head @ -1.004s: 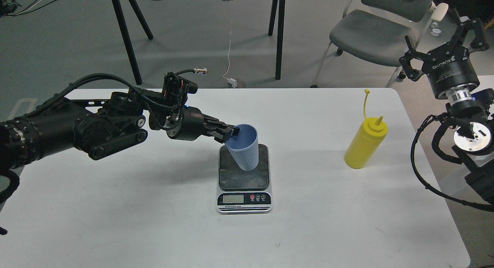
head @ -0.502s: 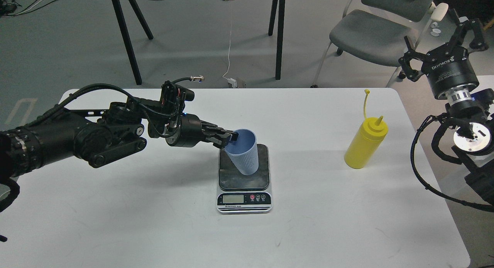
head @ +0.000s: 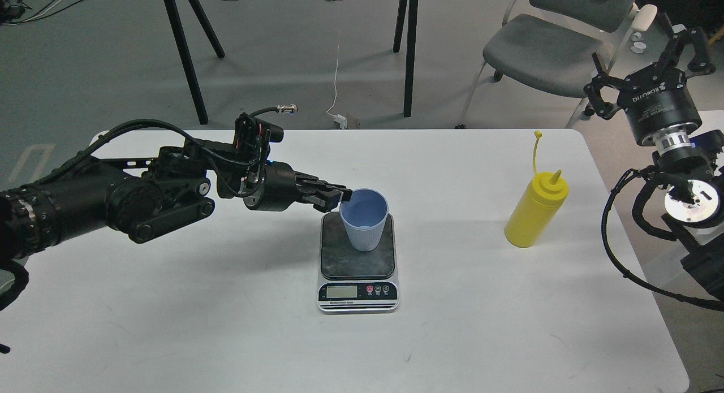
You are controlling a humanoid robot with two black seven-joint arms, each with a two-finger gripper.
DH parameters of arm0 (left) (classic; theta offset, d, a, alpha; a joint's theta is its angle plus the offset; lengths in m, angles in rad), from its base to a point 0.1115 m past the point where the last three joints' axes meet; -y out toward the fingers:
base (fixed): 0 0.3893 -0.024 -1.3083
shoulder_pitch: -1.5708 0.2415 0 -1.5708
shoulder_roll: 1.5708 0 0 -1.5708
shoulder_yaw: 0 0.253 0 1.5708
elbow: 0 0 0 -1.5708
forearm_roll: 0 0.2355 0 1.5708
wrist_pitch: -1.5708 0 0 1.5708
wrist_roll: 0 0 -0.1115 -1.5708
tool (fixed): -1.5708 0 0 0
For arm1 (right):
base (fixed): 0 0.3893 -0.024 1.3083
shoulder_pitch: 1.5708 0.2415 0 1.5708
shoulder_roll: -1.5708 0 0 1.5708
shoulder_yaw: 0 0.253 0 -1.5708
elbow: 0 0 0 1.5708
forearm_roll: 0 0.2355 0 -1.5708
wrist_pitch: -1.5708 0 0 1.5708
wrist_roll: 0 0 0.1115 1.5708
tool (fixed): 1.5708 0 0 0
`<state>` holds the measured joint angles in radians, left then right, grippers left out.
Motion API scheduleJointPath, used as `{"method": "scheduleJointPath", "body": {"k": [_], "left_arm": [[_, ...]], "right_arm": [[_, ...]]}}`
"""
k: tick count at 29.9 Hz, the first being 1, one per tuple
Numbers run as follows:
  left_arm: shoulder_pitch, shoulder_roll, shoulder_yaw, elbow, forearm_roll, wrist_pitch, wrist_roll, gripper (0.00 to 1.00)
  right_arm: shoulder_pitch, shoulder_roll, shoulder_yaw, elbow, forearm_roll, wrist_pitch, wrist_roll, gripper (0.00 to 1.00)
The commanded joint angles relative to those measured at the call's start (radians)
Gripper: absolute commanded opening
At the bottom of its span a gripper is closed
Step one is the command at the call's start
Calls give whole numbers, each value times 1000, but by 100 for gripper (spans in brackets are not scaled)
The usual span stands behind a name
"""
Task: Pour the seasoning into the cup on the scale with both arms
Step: 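Release the cup and withdraw the left gripper upward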
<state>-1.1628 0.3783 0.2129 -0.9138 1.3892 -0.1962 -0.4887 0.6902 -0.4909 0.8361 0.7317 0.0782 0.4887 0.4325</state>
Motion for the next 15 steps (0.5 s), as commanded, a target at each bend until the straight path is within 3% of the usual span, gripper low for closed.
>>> {"method": "scheduleJointPath", "body": {"k": [1, 5, 7, 12, 15], "left_arm": [[-6, 28, -21, -39, -9, -5, 0, 30], [-9, 102, -154, -71, -79, -35, 0, 50], [-11, 140, -236, -71, -175, -71, 0, 66], [-5, 231, -467, -28, -635, -153, 0, 77], [17, 217, -558, 148, -936, -152, 0, 78]], "right_arm": [[0, 0, 0, 0, 0, 0, 0, 99], [0, 0, 1, 0, 0, 0, 0, 99], [0, -1, 3, 0, 0, 0, 0, 99], [0, -14, 21, 3, 18, 0, 0, 99], [-17, -18, 50, 5, 57, 0, -1, 99]]}}
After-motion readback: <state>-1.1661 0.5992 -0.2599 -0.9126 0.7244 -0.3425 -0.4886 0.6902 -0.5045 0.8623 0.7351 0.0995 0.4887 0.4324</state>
